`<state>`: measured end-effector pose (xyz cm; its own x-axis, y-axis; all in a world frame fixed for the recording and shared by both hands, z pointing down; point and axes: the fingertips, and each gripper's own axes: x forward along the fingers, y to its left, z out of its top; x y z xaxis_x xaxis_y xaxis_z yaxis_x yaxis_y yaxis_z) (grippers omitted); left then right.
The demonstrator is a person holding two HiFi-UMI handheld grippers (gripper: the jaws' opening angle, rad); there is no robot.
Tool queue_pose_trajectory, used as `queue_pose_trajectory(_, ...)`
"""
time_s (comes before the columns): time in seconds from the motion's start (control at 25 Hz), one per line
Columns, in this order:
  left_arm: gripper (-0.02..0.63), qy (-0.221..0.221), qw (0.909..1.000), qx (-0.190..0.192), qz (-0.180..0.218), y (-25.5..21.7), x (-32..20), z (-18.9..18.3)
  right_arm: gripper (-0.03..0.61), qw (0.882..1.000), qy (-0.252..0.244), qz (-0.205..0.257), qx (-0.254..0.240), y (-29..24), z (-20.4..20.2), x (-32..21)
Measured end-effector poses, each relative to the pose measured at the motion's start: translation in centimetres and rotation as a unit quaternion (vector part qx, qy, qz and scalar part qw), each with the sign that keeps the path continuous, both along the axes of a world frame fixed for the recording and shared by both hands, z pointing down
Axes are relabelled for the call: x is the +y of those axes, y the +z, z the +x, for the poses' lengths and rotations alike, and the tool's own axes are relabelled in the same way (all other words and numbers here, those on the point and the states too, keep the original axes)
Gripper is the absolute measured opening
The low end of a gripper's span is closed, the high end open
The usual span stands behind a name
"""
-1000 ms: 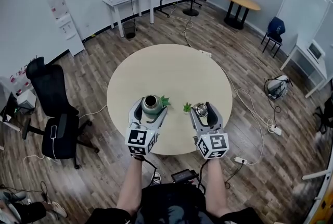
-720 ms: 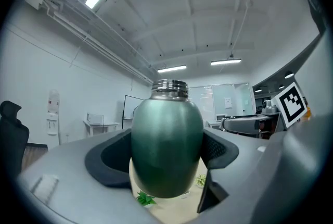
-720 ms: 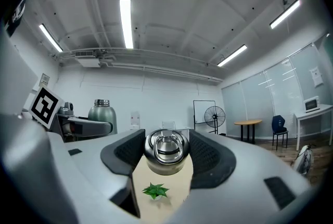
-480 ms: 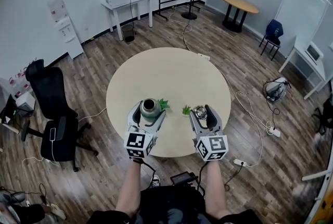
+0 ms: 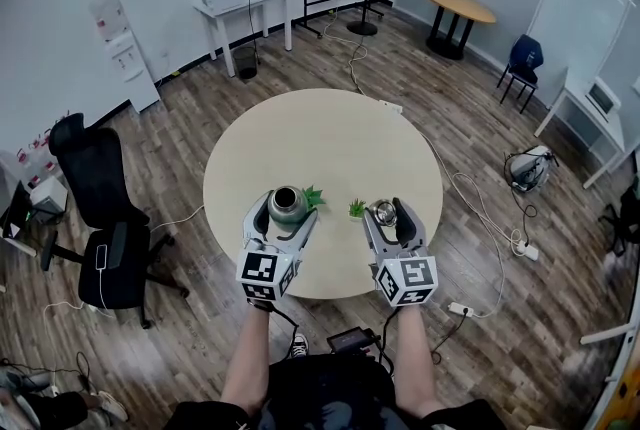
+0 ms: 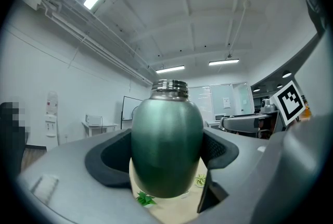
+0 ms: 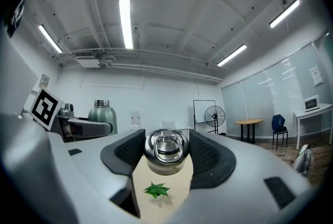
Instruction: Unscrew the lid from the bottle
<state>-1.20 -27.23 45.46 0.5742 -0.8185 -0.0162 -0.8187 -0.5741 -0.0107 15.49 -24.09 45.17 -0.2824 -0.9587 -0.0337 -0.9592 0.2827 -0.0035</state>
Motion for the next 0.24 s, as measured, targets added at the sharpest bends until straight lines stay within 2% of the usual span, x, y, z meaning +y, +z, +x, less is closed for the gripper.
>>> queue_pose_trajectory(0.24,0.38,0.004,1.0,-0.002,0.0,0.28,0.33,0.34,0.265,1.0,-0.004,0.0,0.002,0.04,-0.36,0.13)
